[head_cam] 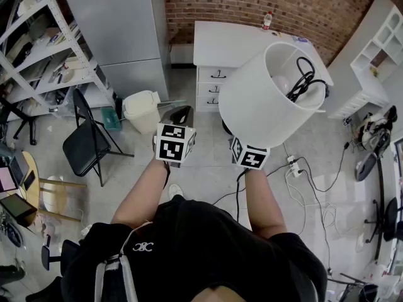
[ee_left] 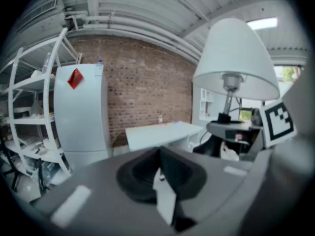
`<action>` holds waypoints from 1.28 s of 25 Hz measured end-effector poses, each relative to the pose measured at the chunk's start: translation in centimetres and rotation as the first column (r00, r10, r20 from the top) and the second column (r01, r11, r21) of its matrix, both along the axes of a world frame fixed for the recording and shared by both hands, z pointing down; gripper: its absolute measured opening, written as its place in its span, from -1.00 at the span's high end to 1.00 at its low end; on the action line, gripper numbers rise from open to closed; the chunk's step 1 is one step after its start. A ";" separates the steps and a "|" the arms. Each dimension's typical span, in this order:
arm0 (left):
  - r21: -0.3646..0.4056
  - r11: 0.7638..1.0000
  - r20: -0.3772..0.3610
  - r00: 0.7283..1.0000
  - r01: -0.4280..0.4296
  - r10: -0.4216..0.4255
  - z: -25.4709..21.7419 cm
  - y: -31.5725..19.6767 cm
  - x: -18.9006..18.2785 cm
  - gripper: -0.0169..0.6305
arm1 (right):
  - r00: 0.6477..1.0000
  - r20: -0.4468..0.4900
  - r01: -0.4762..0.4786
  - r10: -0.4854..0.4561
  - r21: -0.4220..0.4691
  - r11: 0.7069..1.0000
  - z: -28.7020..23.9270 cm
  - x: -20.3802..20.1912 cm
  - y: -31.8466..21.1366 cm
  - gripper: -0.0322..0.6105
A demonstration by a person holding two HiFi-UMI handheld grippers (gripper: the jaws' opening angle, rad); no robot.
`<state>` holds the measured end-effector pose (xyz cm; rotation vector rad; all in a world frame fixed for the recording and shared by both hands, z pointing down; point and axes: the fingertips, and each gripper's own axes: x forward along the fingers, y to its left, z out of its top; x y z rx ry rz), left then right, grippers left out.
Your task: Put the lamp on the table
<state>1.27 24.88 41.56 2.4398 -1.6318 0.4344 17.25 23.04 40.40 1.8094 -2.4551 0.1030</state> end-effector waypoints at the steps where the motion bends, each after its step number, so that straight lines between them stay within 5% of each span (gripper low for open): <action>1: 0.002 1.000 -0.001 1.000 -0.002 0.002 -0.1 -0.2 -0.3 0.95 | 1.000 0.002 -0.002 0.002 -0.001 1.000 0.0 -0.3 -0.2 0.49; 32: -0.025 1.000 -0.050 0.999 -0.013 0.011 2.2 -8.8 -9.5 0.95 | 0.995 -0.008 -0.097 0.098 0.045 0.994 -1.3 -7.1 -7.7 0.49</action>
